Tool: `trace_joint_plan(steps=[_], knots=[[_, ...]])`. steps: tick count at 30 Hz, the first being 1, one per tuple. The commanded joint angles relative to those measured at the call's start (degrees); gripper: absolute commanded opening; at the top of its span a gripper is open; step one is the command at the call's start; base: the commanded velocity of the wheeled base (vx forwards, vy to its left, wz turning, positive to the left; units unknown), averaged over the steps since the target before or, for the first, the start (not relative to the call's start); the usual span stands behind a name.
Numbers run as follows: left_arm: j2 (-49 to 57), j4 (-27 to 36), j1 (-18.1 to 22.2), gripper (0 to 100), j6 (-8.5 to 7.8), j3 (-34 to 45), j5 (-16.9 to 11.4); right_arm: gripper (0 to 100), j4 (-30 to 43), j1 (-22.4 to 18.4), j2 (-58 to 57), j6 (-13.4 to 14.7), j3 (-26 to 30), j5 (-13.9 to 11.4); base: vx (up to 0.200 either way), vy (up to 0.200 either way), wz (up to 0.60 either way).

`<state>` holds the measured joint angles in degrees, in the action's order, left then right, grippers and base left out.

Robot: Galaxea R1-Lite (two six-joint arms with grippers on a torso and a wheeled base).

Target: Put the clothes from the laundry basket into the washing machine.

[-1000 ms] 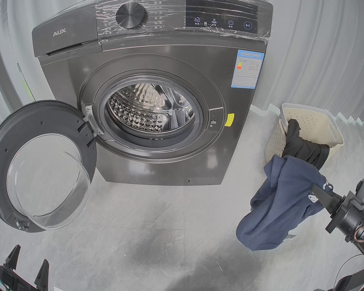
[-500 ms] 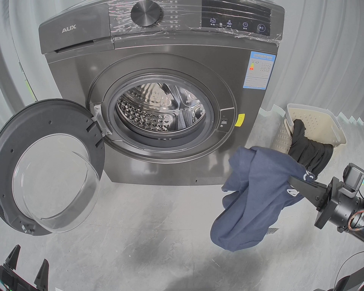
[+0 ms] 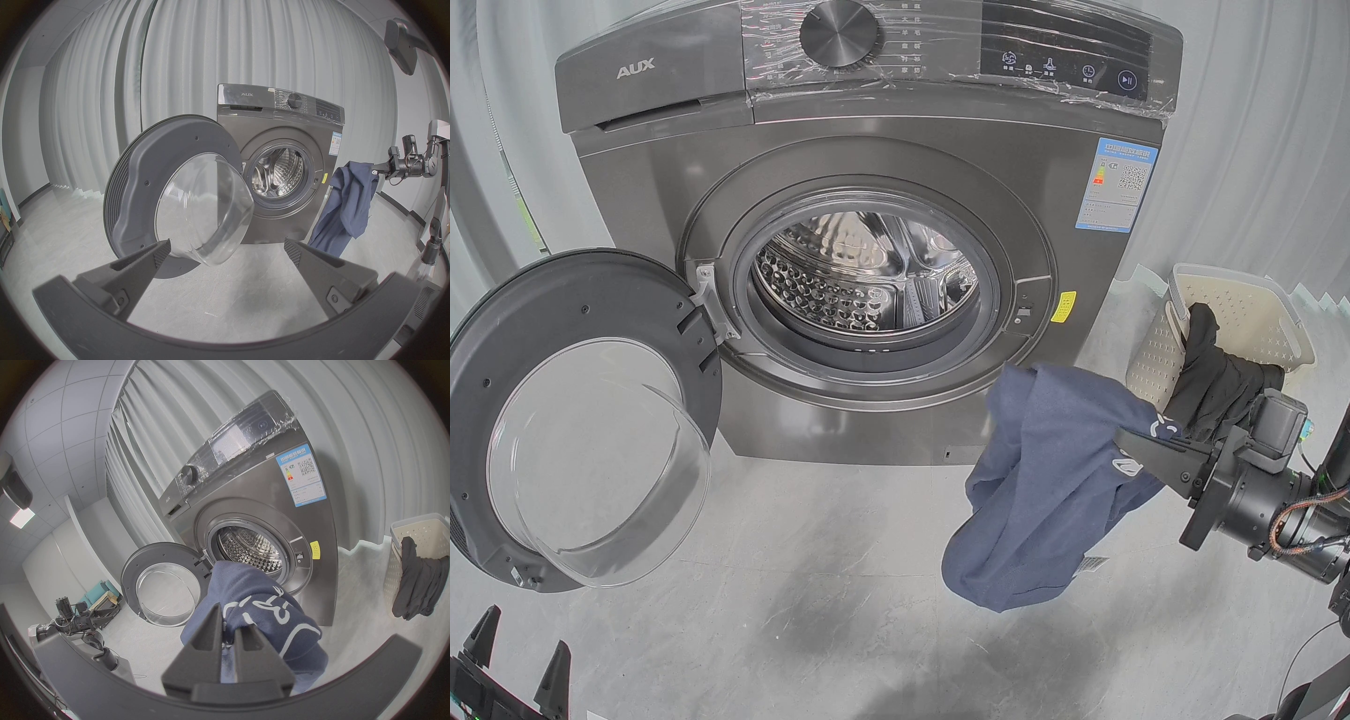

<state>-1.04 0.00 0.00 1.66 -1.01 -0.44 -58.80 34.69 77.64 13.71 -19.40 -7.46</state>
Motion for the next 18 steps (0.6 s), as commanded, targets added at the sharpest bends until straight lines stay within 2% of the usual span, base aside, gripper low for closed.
trace_joint_plan(steps=[1,8,11,12,16,18], knots=[[0.8,0.0,0.0,100,0.01,0.9,0.0,0,-0.1,-0.1,1.8,0.1,-0.2,0.0,0.000,0.200,0.00],[0.9,0.0,0.0,100,0.01,0.9,0.2,0,0.0,0.1,2.0,0.0,-1.2,0.6,0.000,0.200,0.00],[0.9,0.1,0.0,100,-0.52,1.0,0.3,0,-0.1,0.2,3.6,0.3,-1.8,2.5,0.000,0.000,0.00],[0.9,0.0,0.0,100,-0.69,1.0,0.3,0,-0.4,0.3,4.6,0.5,-2.7,3.9,0.000,0.000,0.00],[0.9,0.1,0.0,100,-1.22,1.0,0.2,0,-2.6,1.3,6.0,0.8,-4.1,4.7,0.000,0.000,0.00],[0.9,0.1,0.1,100,-1.31,1.0,0.3,0,-5.1,3.5,8.0,0.5,-5.4,5.2,0.000,0.000,0.00]])
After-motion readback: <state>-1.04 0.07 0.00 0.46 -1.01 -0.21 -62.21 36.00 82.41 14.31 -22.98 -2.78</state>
